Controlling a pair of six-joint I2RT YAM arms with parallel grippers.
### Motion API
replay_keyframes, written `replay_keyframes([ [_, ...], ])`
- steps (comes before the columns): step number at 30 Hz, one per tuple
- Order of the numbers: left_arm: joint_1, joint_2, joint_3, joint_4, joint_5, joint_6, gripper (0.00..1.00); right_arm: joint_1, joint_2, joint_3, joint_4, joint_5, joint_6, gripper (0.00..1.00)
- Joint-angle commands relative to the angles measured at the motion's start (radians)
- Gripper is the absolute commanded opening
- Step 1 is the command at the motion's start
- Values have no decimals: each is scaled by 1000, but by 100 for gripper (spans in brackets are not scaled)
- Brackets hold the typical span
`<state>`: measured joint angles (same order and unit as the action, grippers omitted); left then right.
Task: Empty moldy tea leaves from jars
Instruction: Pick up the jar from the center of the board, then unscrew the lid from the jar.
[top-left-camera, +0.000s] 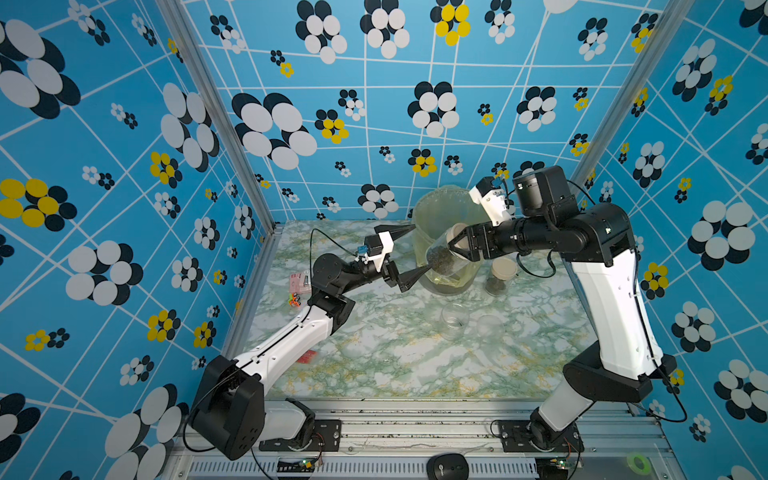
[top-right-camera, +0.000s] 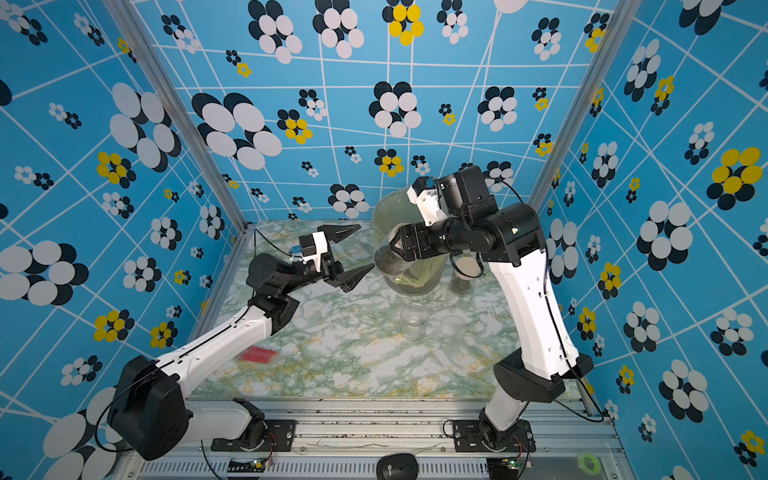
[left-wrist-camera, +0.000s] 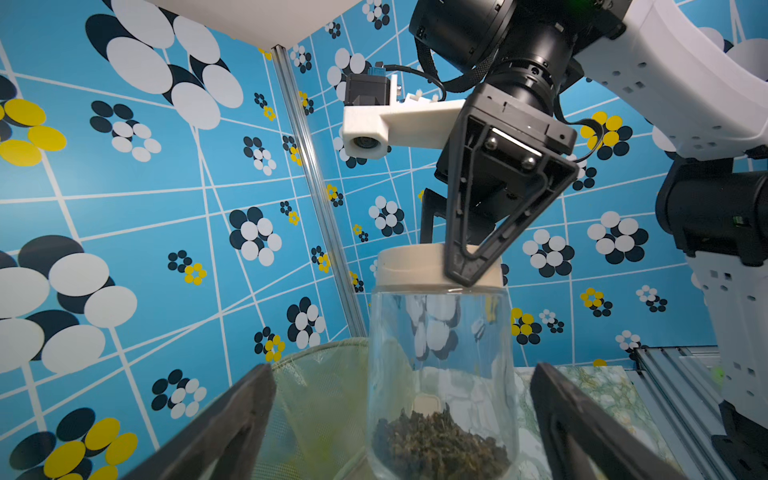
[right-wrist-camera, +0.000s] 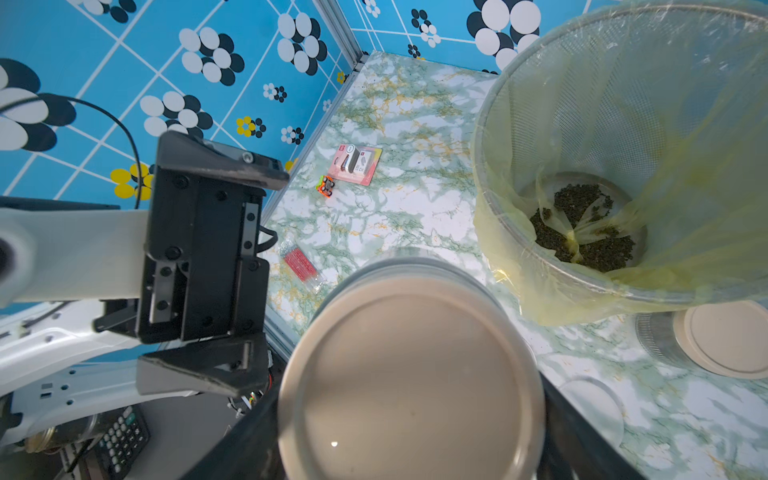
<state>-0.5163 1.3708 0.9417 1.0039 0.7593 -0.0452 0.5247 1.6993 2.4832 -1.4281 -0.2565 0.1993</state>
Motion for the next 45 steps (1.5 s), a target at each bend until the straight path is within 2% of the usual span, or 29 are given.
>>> replay_keyframes([
  [1,-13,62,16,114,41,-16,99,-29,13,55,67,-115,39,44],
  [10,-16,201,116,157,69,-38,99,-66,53,76,119,-232,76,44],
  [20,-18,294,227,132,87,-50,100,-74,74,78,158,-285,100,43],
  [24,-19,309,239,127,91,-51,97,-75,76,78,162,-297,103,43],
  [31,-21,318,261,110,98,-50,83,-75,77,71,161,-306,103,43],
  [37,-25,313,267,87,103,-28,62,-75,64,30,189,-315,106,43],
  [39,-25,308,264,78,101,-17,57,-76,53,2,205,-317,107,47],
  [41,-27,300,260,65,101,2,52,-75,44,-26,220,-319,105,55],
  [45,-28,275,252,8,90,68,48,-76,36,-52,231,-316,98,84],
])
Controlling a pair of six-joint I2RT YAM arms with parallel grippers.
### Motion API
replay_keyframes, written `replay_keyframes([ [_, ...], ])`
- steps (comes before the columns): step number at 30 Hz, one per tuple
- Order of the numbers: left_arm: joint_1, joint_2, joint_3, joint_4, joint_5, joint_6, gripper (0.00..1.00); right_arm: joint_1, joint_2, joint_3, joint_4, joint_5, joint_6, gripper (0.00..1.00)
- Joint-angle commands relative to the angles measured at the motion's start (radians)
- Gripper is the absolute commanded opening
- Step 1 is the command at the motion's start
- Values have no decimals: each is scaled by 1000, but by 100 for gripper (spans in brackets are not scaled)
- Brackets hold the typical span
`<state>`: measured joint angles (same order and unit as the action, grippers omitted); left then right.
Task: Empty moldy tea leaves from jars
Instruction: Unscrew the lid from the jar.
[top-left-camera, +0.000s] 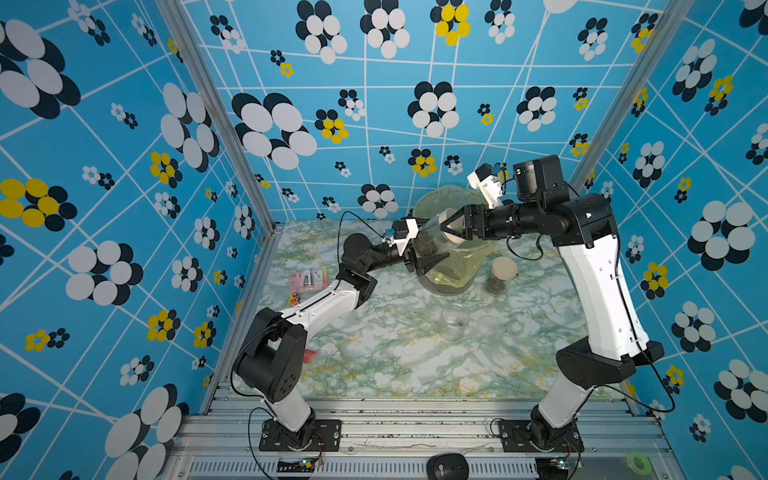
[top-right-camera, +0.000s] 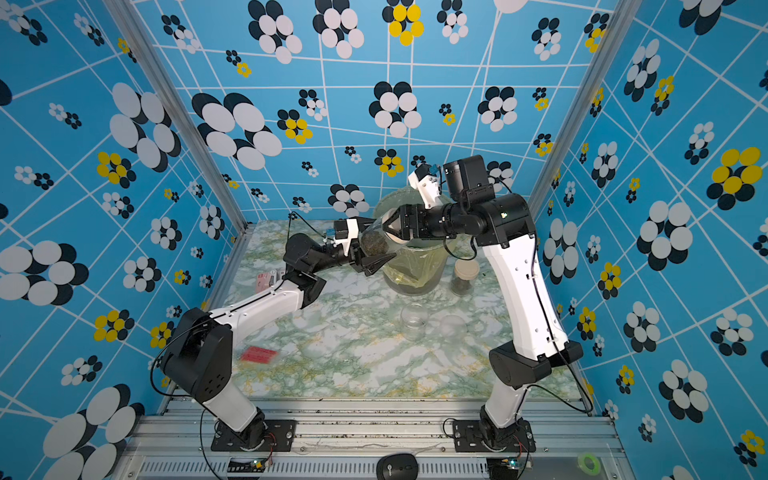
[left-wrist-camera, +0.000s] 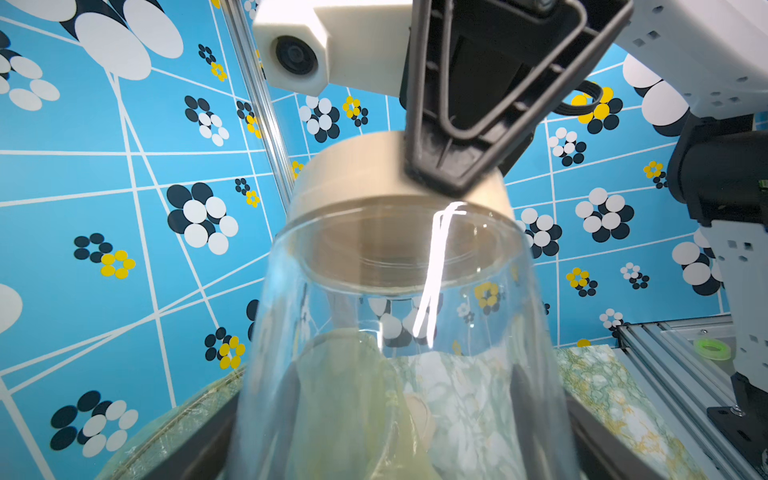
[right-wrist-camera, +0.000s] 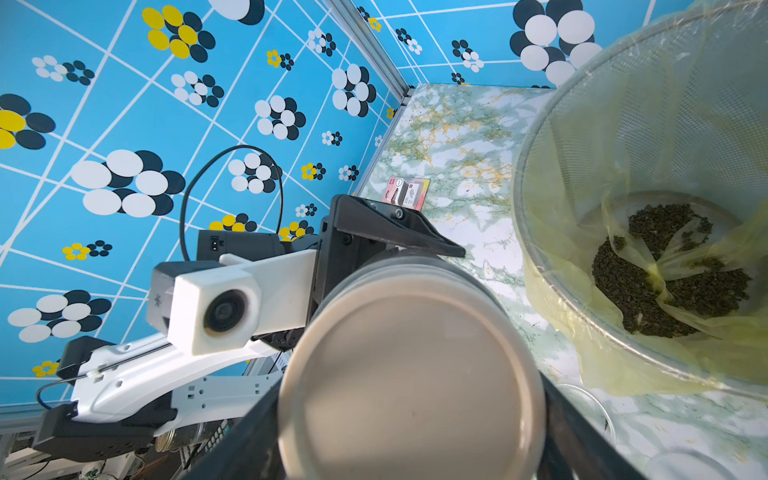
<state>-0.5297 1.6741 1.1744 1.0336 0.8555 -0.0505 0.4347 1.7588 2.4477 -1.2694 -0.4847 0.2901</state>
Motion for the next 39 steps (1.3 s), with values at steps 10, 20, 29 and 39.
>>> replay_keyframes([
  [10,2,-64,46,-178,-59,318,44,7,-51,-32,48,-37,15,99],
  [20,23,-80,52,-165,-119,487,40,-2,-102,-154,113,-4,114,99],
  [29,23,-91,31,-135,-159,562,38,-16,-78,-122,73,47,132,99],
  [39,9,-109,26,-157,-169,623,39,-19,-53,-112,80,30,145,99],
])
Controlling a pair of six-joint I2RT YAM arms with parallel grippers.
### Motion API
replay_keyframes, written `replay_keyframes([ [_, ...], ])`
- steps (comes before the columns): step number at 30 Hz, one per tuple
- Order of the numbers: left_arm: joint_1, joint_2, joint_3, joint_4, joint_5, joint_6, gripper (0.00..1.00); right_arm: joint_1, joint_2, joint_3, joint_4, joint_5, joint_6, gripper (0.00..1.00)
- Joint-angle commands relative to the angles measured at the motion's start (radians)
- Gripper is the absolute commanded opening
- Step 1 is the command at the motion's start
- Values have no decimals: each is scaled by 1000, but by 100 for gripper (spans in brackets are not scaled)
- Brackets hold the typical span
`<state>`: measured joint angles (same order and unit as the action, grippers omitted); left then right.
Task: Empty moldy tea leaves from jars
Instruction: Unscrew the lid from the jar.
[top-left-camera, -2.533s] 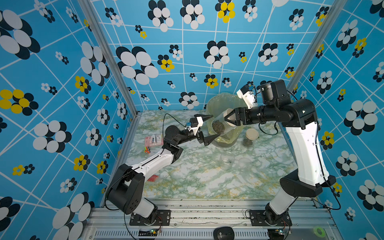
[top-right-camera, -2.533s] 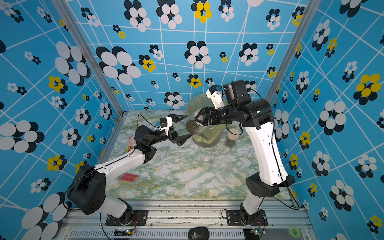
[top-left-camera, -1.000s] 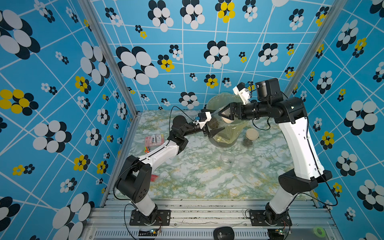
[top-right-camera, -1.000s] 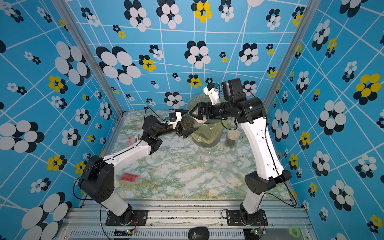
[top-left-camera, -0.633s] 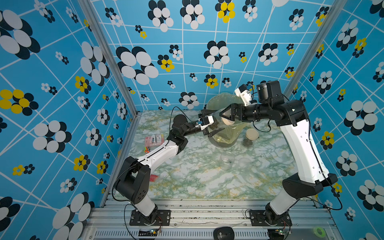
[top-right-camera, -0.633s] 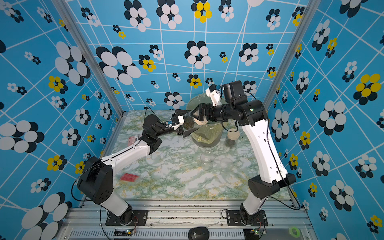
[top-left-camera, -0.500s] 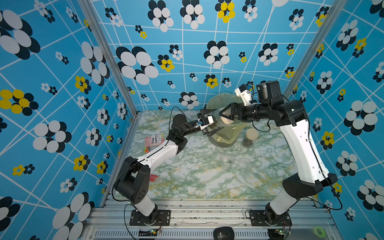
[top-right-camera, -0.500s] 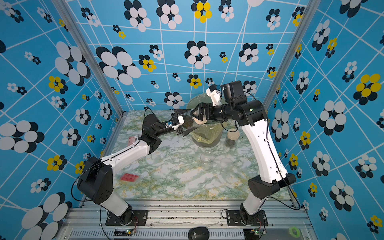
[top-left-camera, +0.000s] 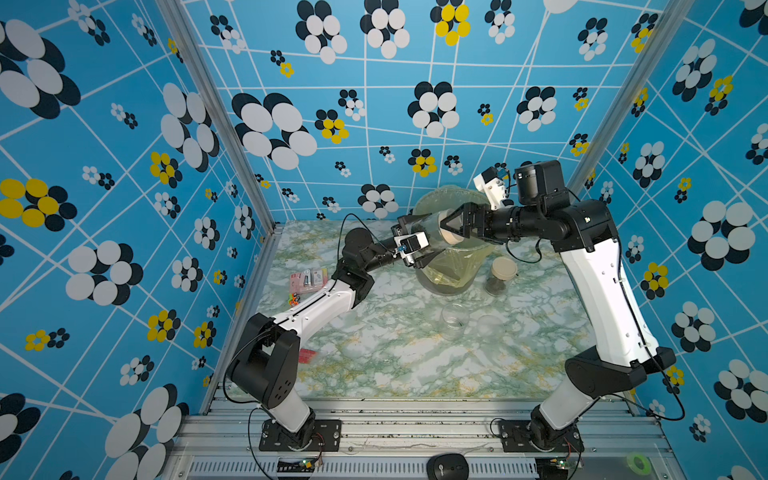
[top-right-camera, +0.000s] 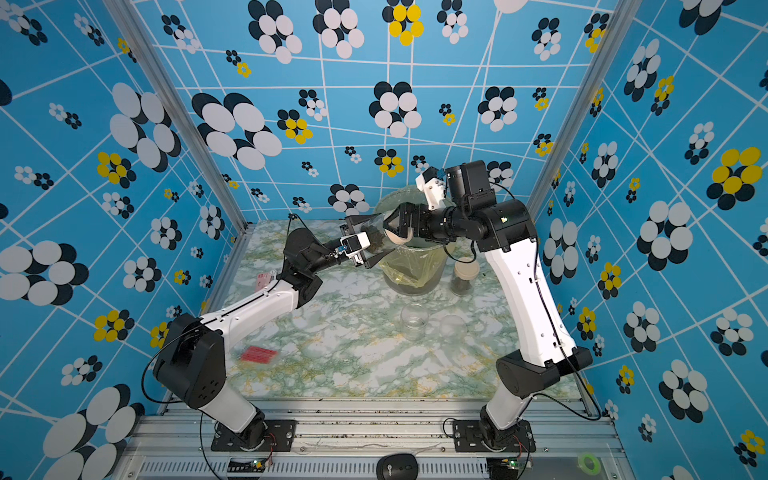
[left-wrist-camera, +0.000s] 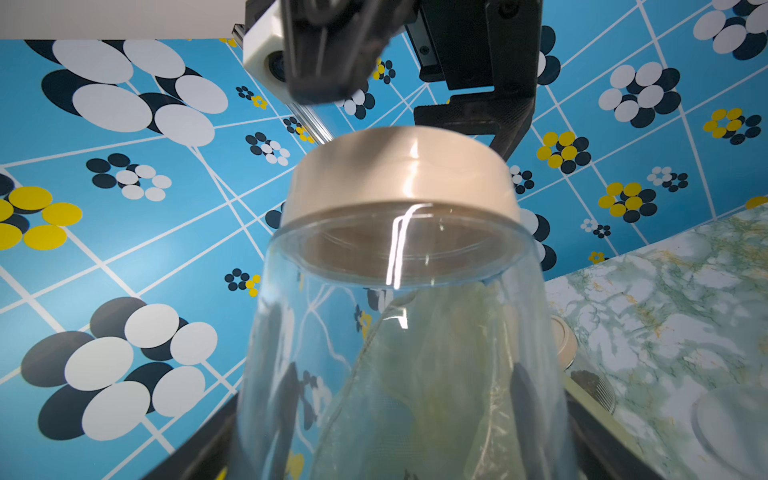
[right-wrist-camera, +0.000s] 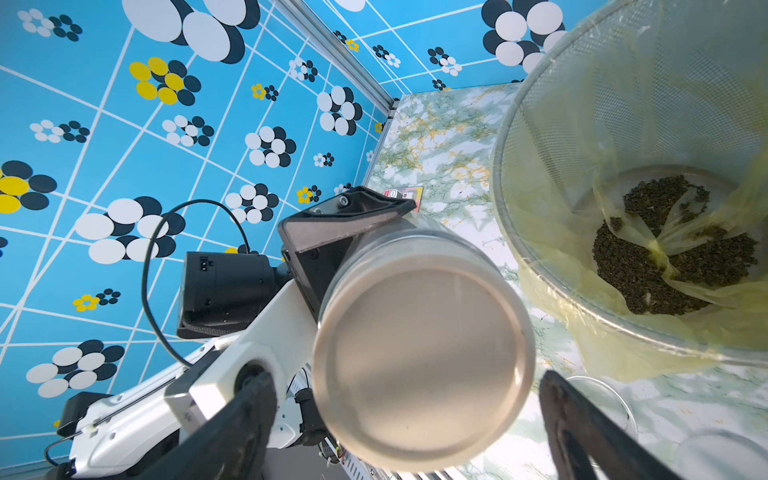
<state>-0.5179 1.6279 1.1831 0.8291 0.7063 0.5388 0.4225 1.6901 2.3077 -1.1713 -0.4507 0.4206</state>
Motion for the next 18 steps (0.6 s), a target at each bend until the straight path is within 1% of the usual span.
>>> replay_keyframes([
  [1,-7,-64,18,42,-22,42,39,-7,19,29,-15,-9,16,99],
  [5,-19,-72,18,25,-29,71,39,-11,34,40,-13,-20,23,99],
  [18,-25,-69,38,2,-42,80,39,-19,48,36,-25,-38,17,98],
])
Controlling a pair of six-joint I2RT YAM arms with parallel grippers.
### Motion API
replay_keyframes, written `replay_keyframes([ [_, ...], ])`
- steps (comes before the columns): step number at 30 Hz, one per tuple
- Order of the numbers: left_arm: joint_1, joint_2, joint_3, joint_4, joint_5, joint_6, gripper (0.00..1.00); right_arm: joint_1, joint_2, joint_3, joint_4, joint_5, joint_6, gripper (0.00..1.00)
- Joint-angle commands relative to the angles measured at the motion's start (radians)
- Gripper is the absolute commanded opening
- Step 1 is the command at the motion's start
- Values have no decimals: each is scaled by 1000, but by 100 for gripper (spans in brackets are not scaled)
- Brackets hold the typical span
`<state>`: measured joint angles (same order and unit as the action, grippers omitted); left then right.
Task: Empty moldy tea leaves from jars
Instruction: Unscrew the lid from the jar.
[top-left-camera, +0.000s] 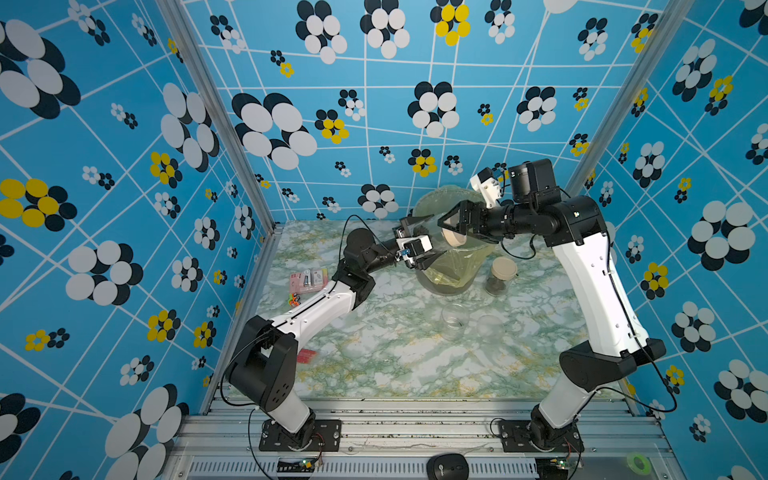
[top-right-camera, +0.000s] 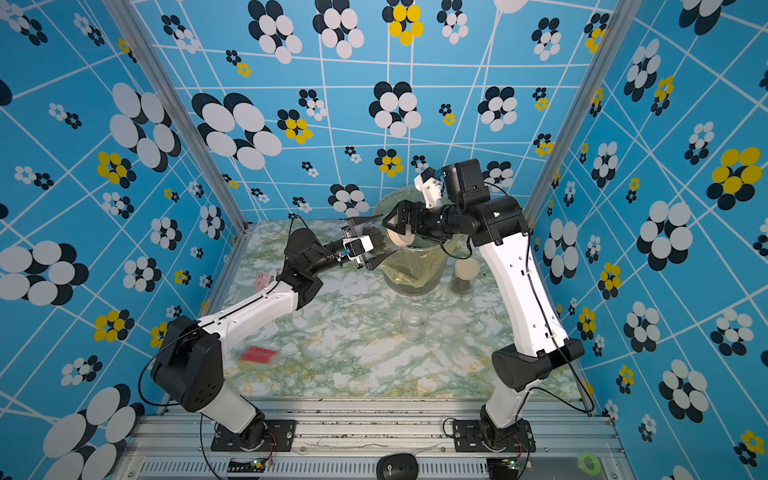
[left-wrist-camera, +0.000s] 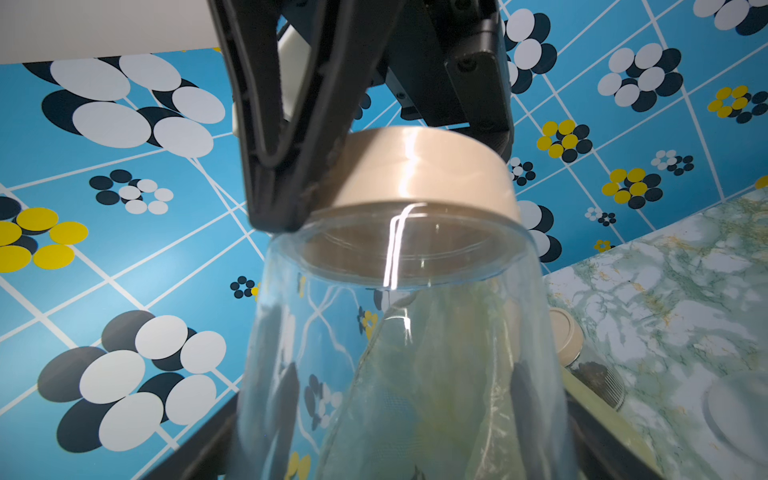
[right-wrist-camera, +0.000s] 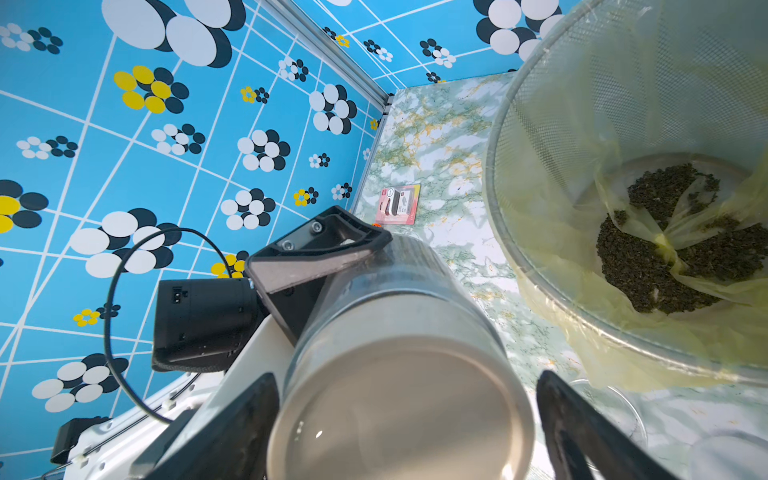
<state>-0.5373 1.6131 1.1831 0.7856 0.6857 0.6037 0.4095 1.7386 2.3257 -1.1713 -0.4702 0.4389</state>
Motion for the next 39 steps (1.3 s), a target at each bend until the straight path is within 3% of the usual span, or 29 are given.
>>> replay_keyframes([
  [1,-5,-54,41,42,-24,17,39,-6,-8,8,-24,-18,-3,98],
  [7,-4,-49,44,35,-26,12,39,-21,-52,-68,16,-22,3,99],
  [14,-6,-50,48,36,-26,5,39,-23,-55,-82,32,-51,8,92],
  [22,-6,-49,46,28,-29,11,39,-29,-60,-76,27,-59,2,98],
  [34,-5,-45,48,26,-25,10,39,-33,-61,-75,24,-83,-1,83],
  [39,-6,-44,49,23,-25,10,40,-34,-63,-78,25,-89,-2,84],
])
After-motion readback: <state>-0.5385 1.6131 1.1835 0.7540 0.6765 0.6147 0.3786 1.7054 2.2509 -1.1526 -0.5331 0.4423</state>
